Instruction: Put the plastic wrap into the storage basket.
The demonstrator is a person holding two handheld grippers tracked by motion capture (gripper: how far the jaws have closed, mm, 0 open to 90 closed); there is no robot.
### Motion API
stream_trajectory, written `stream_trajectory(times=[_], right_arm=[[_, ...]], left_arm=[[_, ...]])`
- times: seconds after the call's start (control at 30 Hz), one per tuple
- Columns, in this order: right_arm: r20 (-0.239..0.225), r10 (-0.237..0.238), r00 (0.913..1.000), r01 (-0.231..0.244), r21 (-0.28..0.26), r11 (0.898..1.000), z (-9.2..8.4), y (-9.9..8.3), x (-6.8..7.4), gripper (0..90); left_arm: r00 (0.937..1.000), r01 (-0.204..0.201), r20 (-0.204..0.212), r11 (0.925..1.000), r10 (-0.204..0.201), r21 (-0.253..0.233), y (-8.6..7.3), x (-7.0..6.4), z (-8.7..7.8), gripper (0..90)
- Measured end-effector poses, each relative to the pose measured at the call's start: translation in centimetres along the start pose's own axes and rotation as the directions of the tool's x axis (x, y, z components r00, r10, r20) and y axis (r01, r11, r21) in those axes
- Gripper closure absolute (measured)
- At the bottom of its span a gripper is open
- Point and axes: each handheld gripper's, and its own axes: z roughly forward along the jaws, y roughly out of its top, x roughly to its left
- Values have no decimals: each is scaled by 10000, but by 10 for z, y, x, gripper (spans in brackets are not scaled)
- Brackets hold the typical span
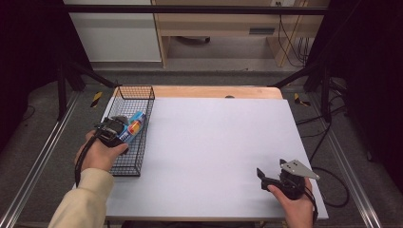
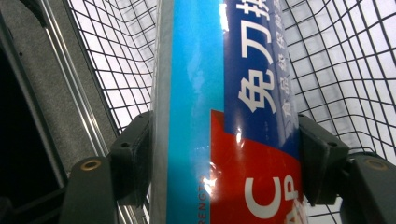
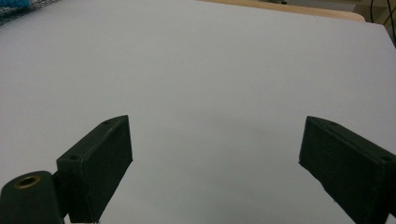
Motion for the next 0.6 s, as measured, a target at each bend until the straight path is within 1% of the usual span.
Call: stream_trajectory(times=[0.1, 0.17, 0.23, 0.37, 0.47, 0.57, 0.6], right_arm=[[-32, 31, 10000, -31, 24, 10000, 0, 0, 0, 98], [-51, 27, 10000, -27, 29, 10000, 0, 0, 0, 98], [-63, 2, 10000, -2, 34, 10000, 0, 0, 1, 98], [-66, -54, 10000, 54, 48, 10000, 1, 0, 1, 98], [-78, -65, 9999, 65, 49, 10000, 1, 0, 1, 98], [-82, -79, 9999, 80, 74, 9999, 1, -1, 1, 98], [-96, -81, 9999, 82, 74, 9999, 1, -1, 1, 98]], left_arm=[[10000, -62, -61, 10000, 62, -5, 0, -1, 0, 313], [9998, -88, -168, 9999, 86, -112, -1, -2, 0, 312], [9991, -284, -329, 9996, 282, -77, -1, -4, -1, 310], [9978, -433, -516, 9990, 427, -120, -1, -7, -1, 306], [9967, -519, -641, 9983, 502, -263, -2, -8, -2, 302], [9970, -472, -631, 9983, 449, -352, -3, -8, -3, 300], [9972, -480, -589, 9984, 461, -303, -3, -8, -3, 299]])
